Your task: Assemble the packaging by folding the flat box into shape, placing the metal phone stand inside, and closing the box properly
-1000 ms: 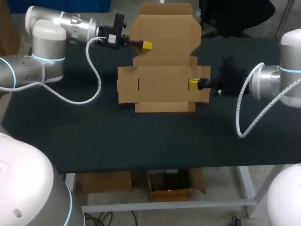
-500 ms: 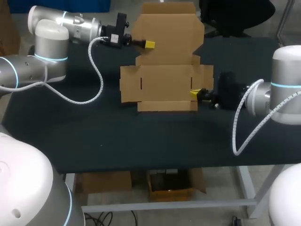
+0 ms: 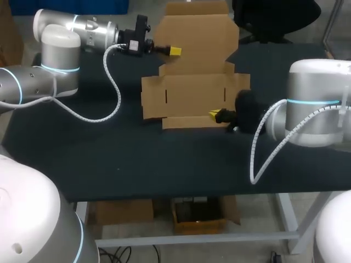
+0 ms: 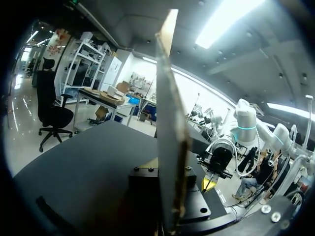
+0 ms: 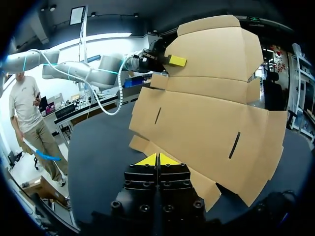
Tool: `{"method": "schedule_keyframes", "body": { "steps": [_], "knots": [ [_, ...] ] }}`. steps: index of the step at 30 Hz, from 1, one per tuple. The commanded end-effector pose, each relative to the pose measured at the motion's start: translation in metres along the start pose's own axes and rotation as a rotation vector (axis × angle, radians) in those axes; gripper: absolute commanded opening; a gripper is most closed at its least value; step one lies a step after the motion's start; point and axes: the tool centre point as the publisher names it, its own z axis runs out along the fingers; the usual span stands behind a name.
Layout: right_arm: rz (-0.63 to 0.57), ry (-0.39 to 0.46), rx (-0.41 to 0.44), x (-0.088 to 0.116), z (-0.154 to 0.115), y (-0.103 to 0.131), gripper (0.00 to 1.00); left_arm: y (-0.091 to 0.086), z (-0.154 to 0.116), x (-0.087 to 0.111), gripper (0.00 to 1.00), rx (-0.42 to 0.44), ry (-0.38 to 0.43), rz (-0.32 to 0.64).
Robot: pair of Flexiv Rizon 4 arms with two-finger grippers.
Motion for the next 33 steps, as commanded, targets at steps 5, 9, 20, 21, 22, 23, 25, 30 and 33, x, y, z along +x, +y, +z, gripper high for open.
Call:
{"method": "schedule_keyframes", "body": {
  "steps": [5,9,20,21,22,23,25,30,33],
  "knots": [
    [0.001,-0.03,0.028,0.004,0.015,-0.006,0.0,-0.002,-0.001,0.002,0.0,-0.001,0.02,0.011],
    [0.001,-0.029,0.03,0.006,0.015,-0.005,0.0,-0.005,-0.001,0.008,0.0,-0.003,0.021,0.024],
    [-0.006,-0.033,0.036,0.009,0.01,-0.008,0.0,-0.016,-0.002,0.031,0.0,-0.013,-0.001,0.057],
    [-0.007,-0.033,0.036,0.009,0.009,-0.008,0.0,-0.017,-0.001,0.034,0.0,-0.013,-0.002,0.059],
    [-0.009,-0.033,0.035,0.009,0.008,-0.008,0.0,-0.018,-0.001,0.037,0.0,-0.014,-0.005,0.065],
    [-0.011,-0.033,0.035,0.009,0.008,-0.008,0.0,-0.018,-0.001,0.039,0.0,-0.014,-0.007,0.066],
    [-0.016,-0.033,0.033,0.01,0.006,-0.008,0.0,-0.02,0.0,0.044,0.0,-0.015,-0.01,0.07],
    [-0.022,-0.033,0.03,0.012,0.003,-0.011,0.0,-0.021,0.003,0.056,0.0,-0.015,-0.017,0.08],
    [-0.026,-0.033,0.028,0.013,0.0,-0.012,0.0,-0.022,0.003,0.063,0.0,-0.015,-0.022,0.084]
  ]
}}
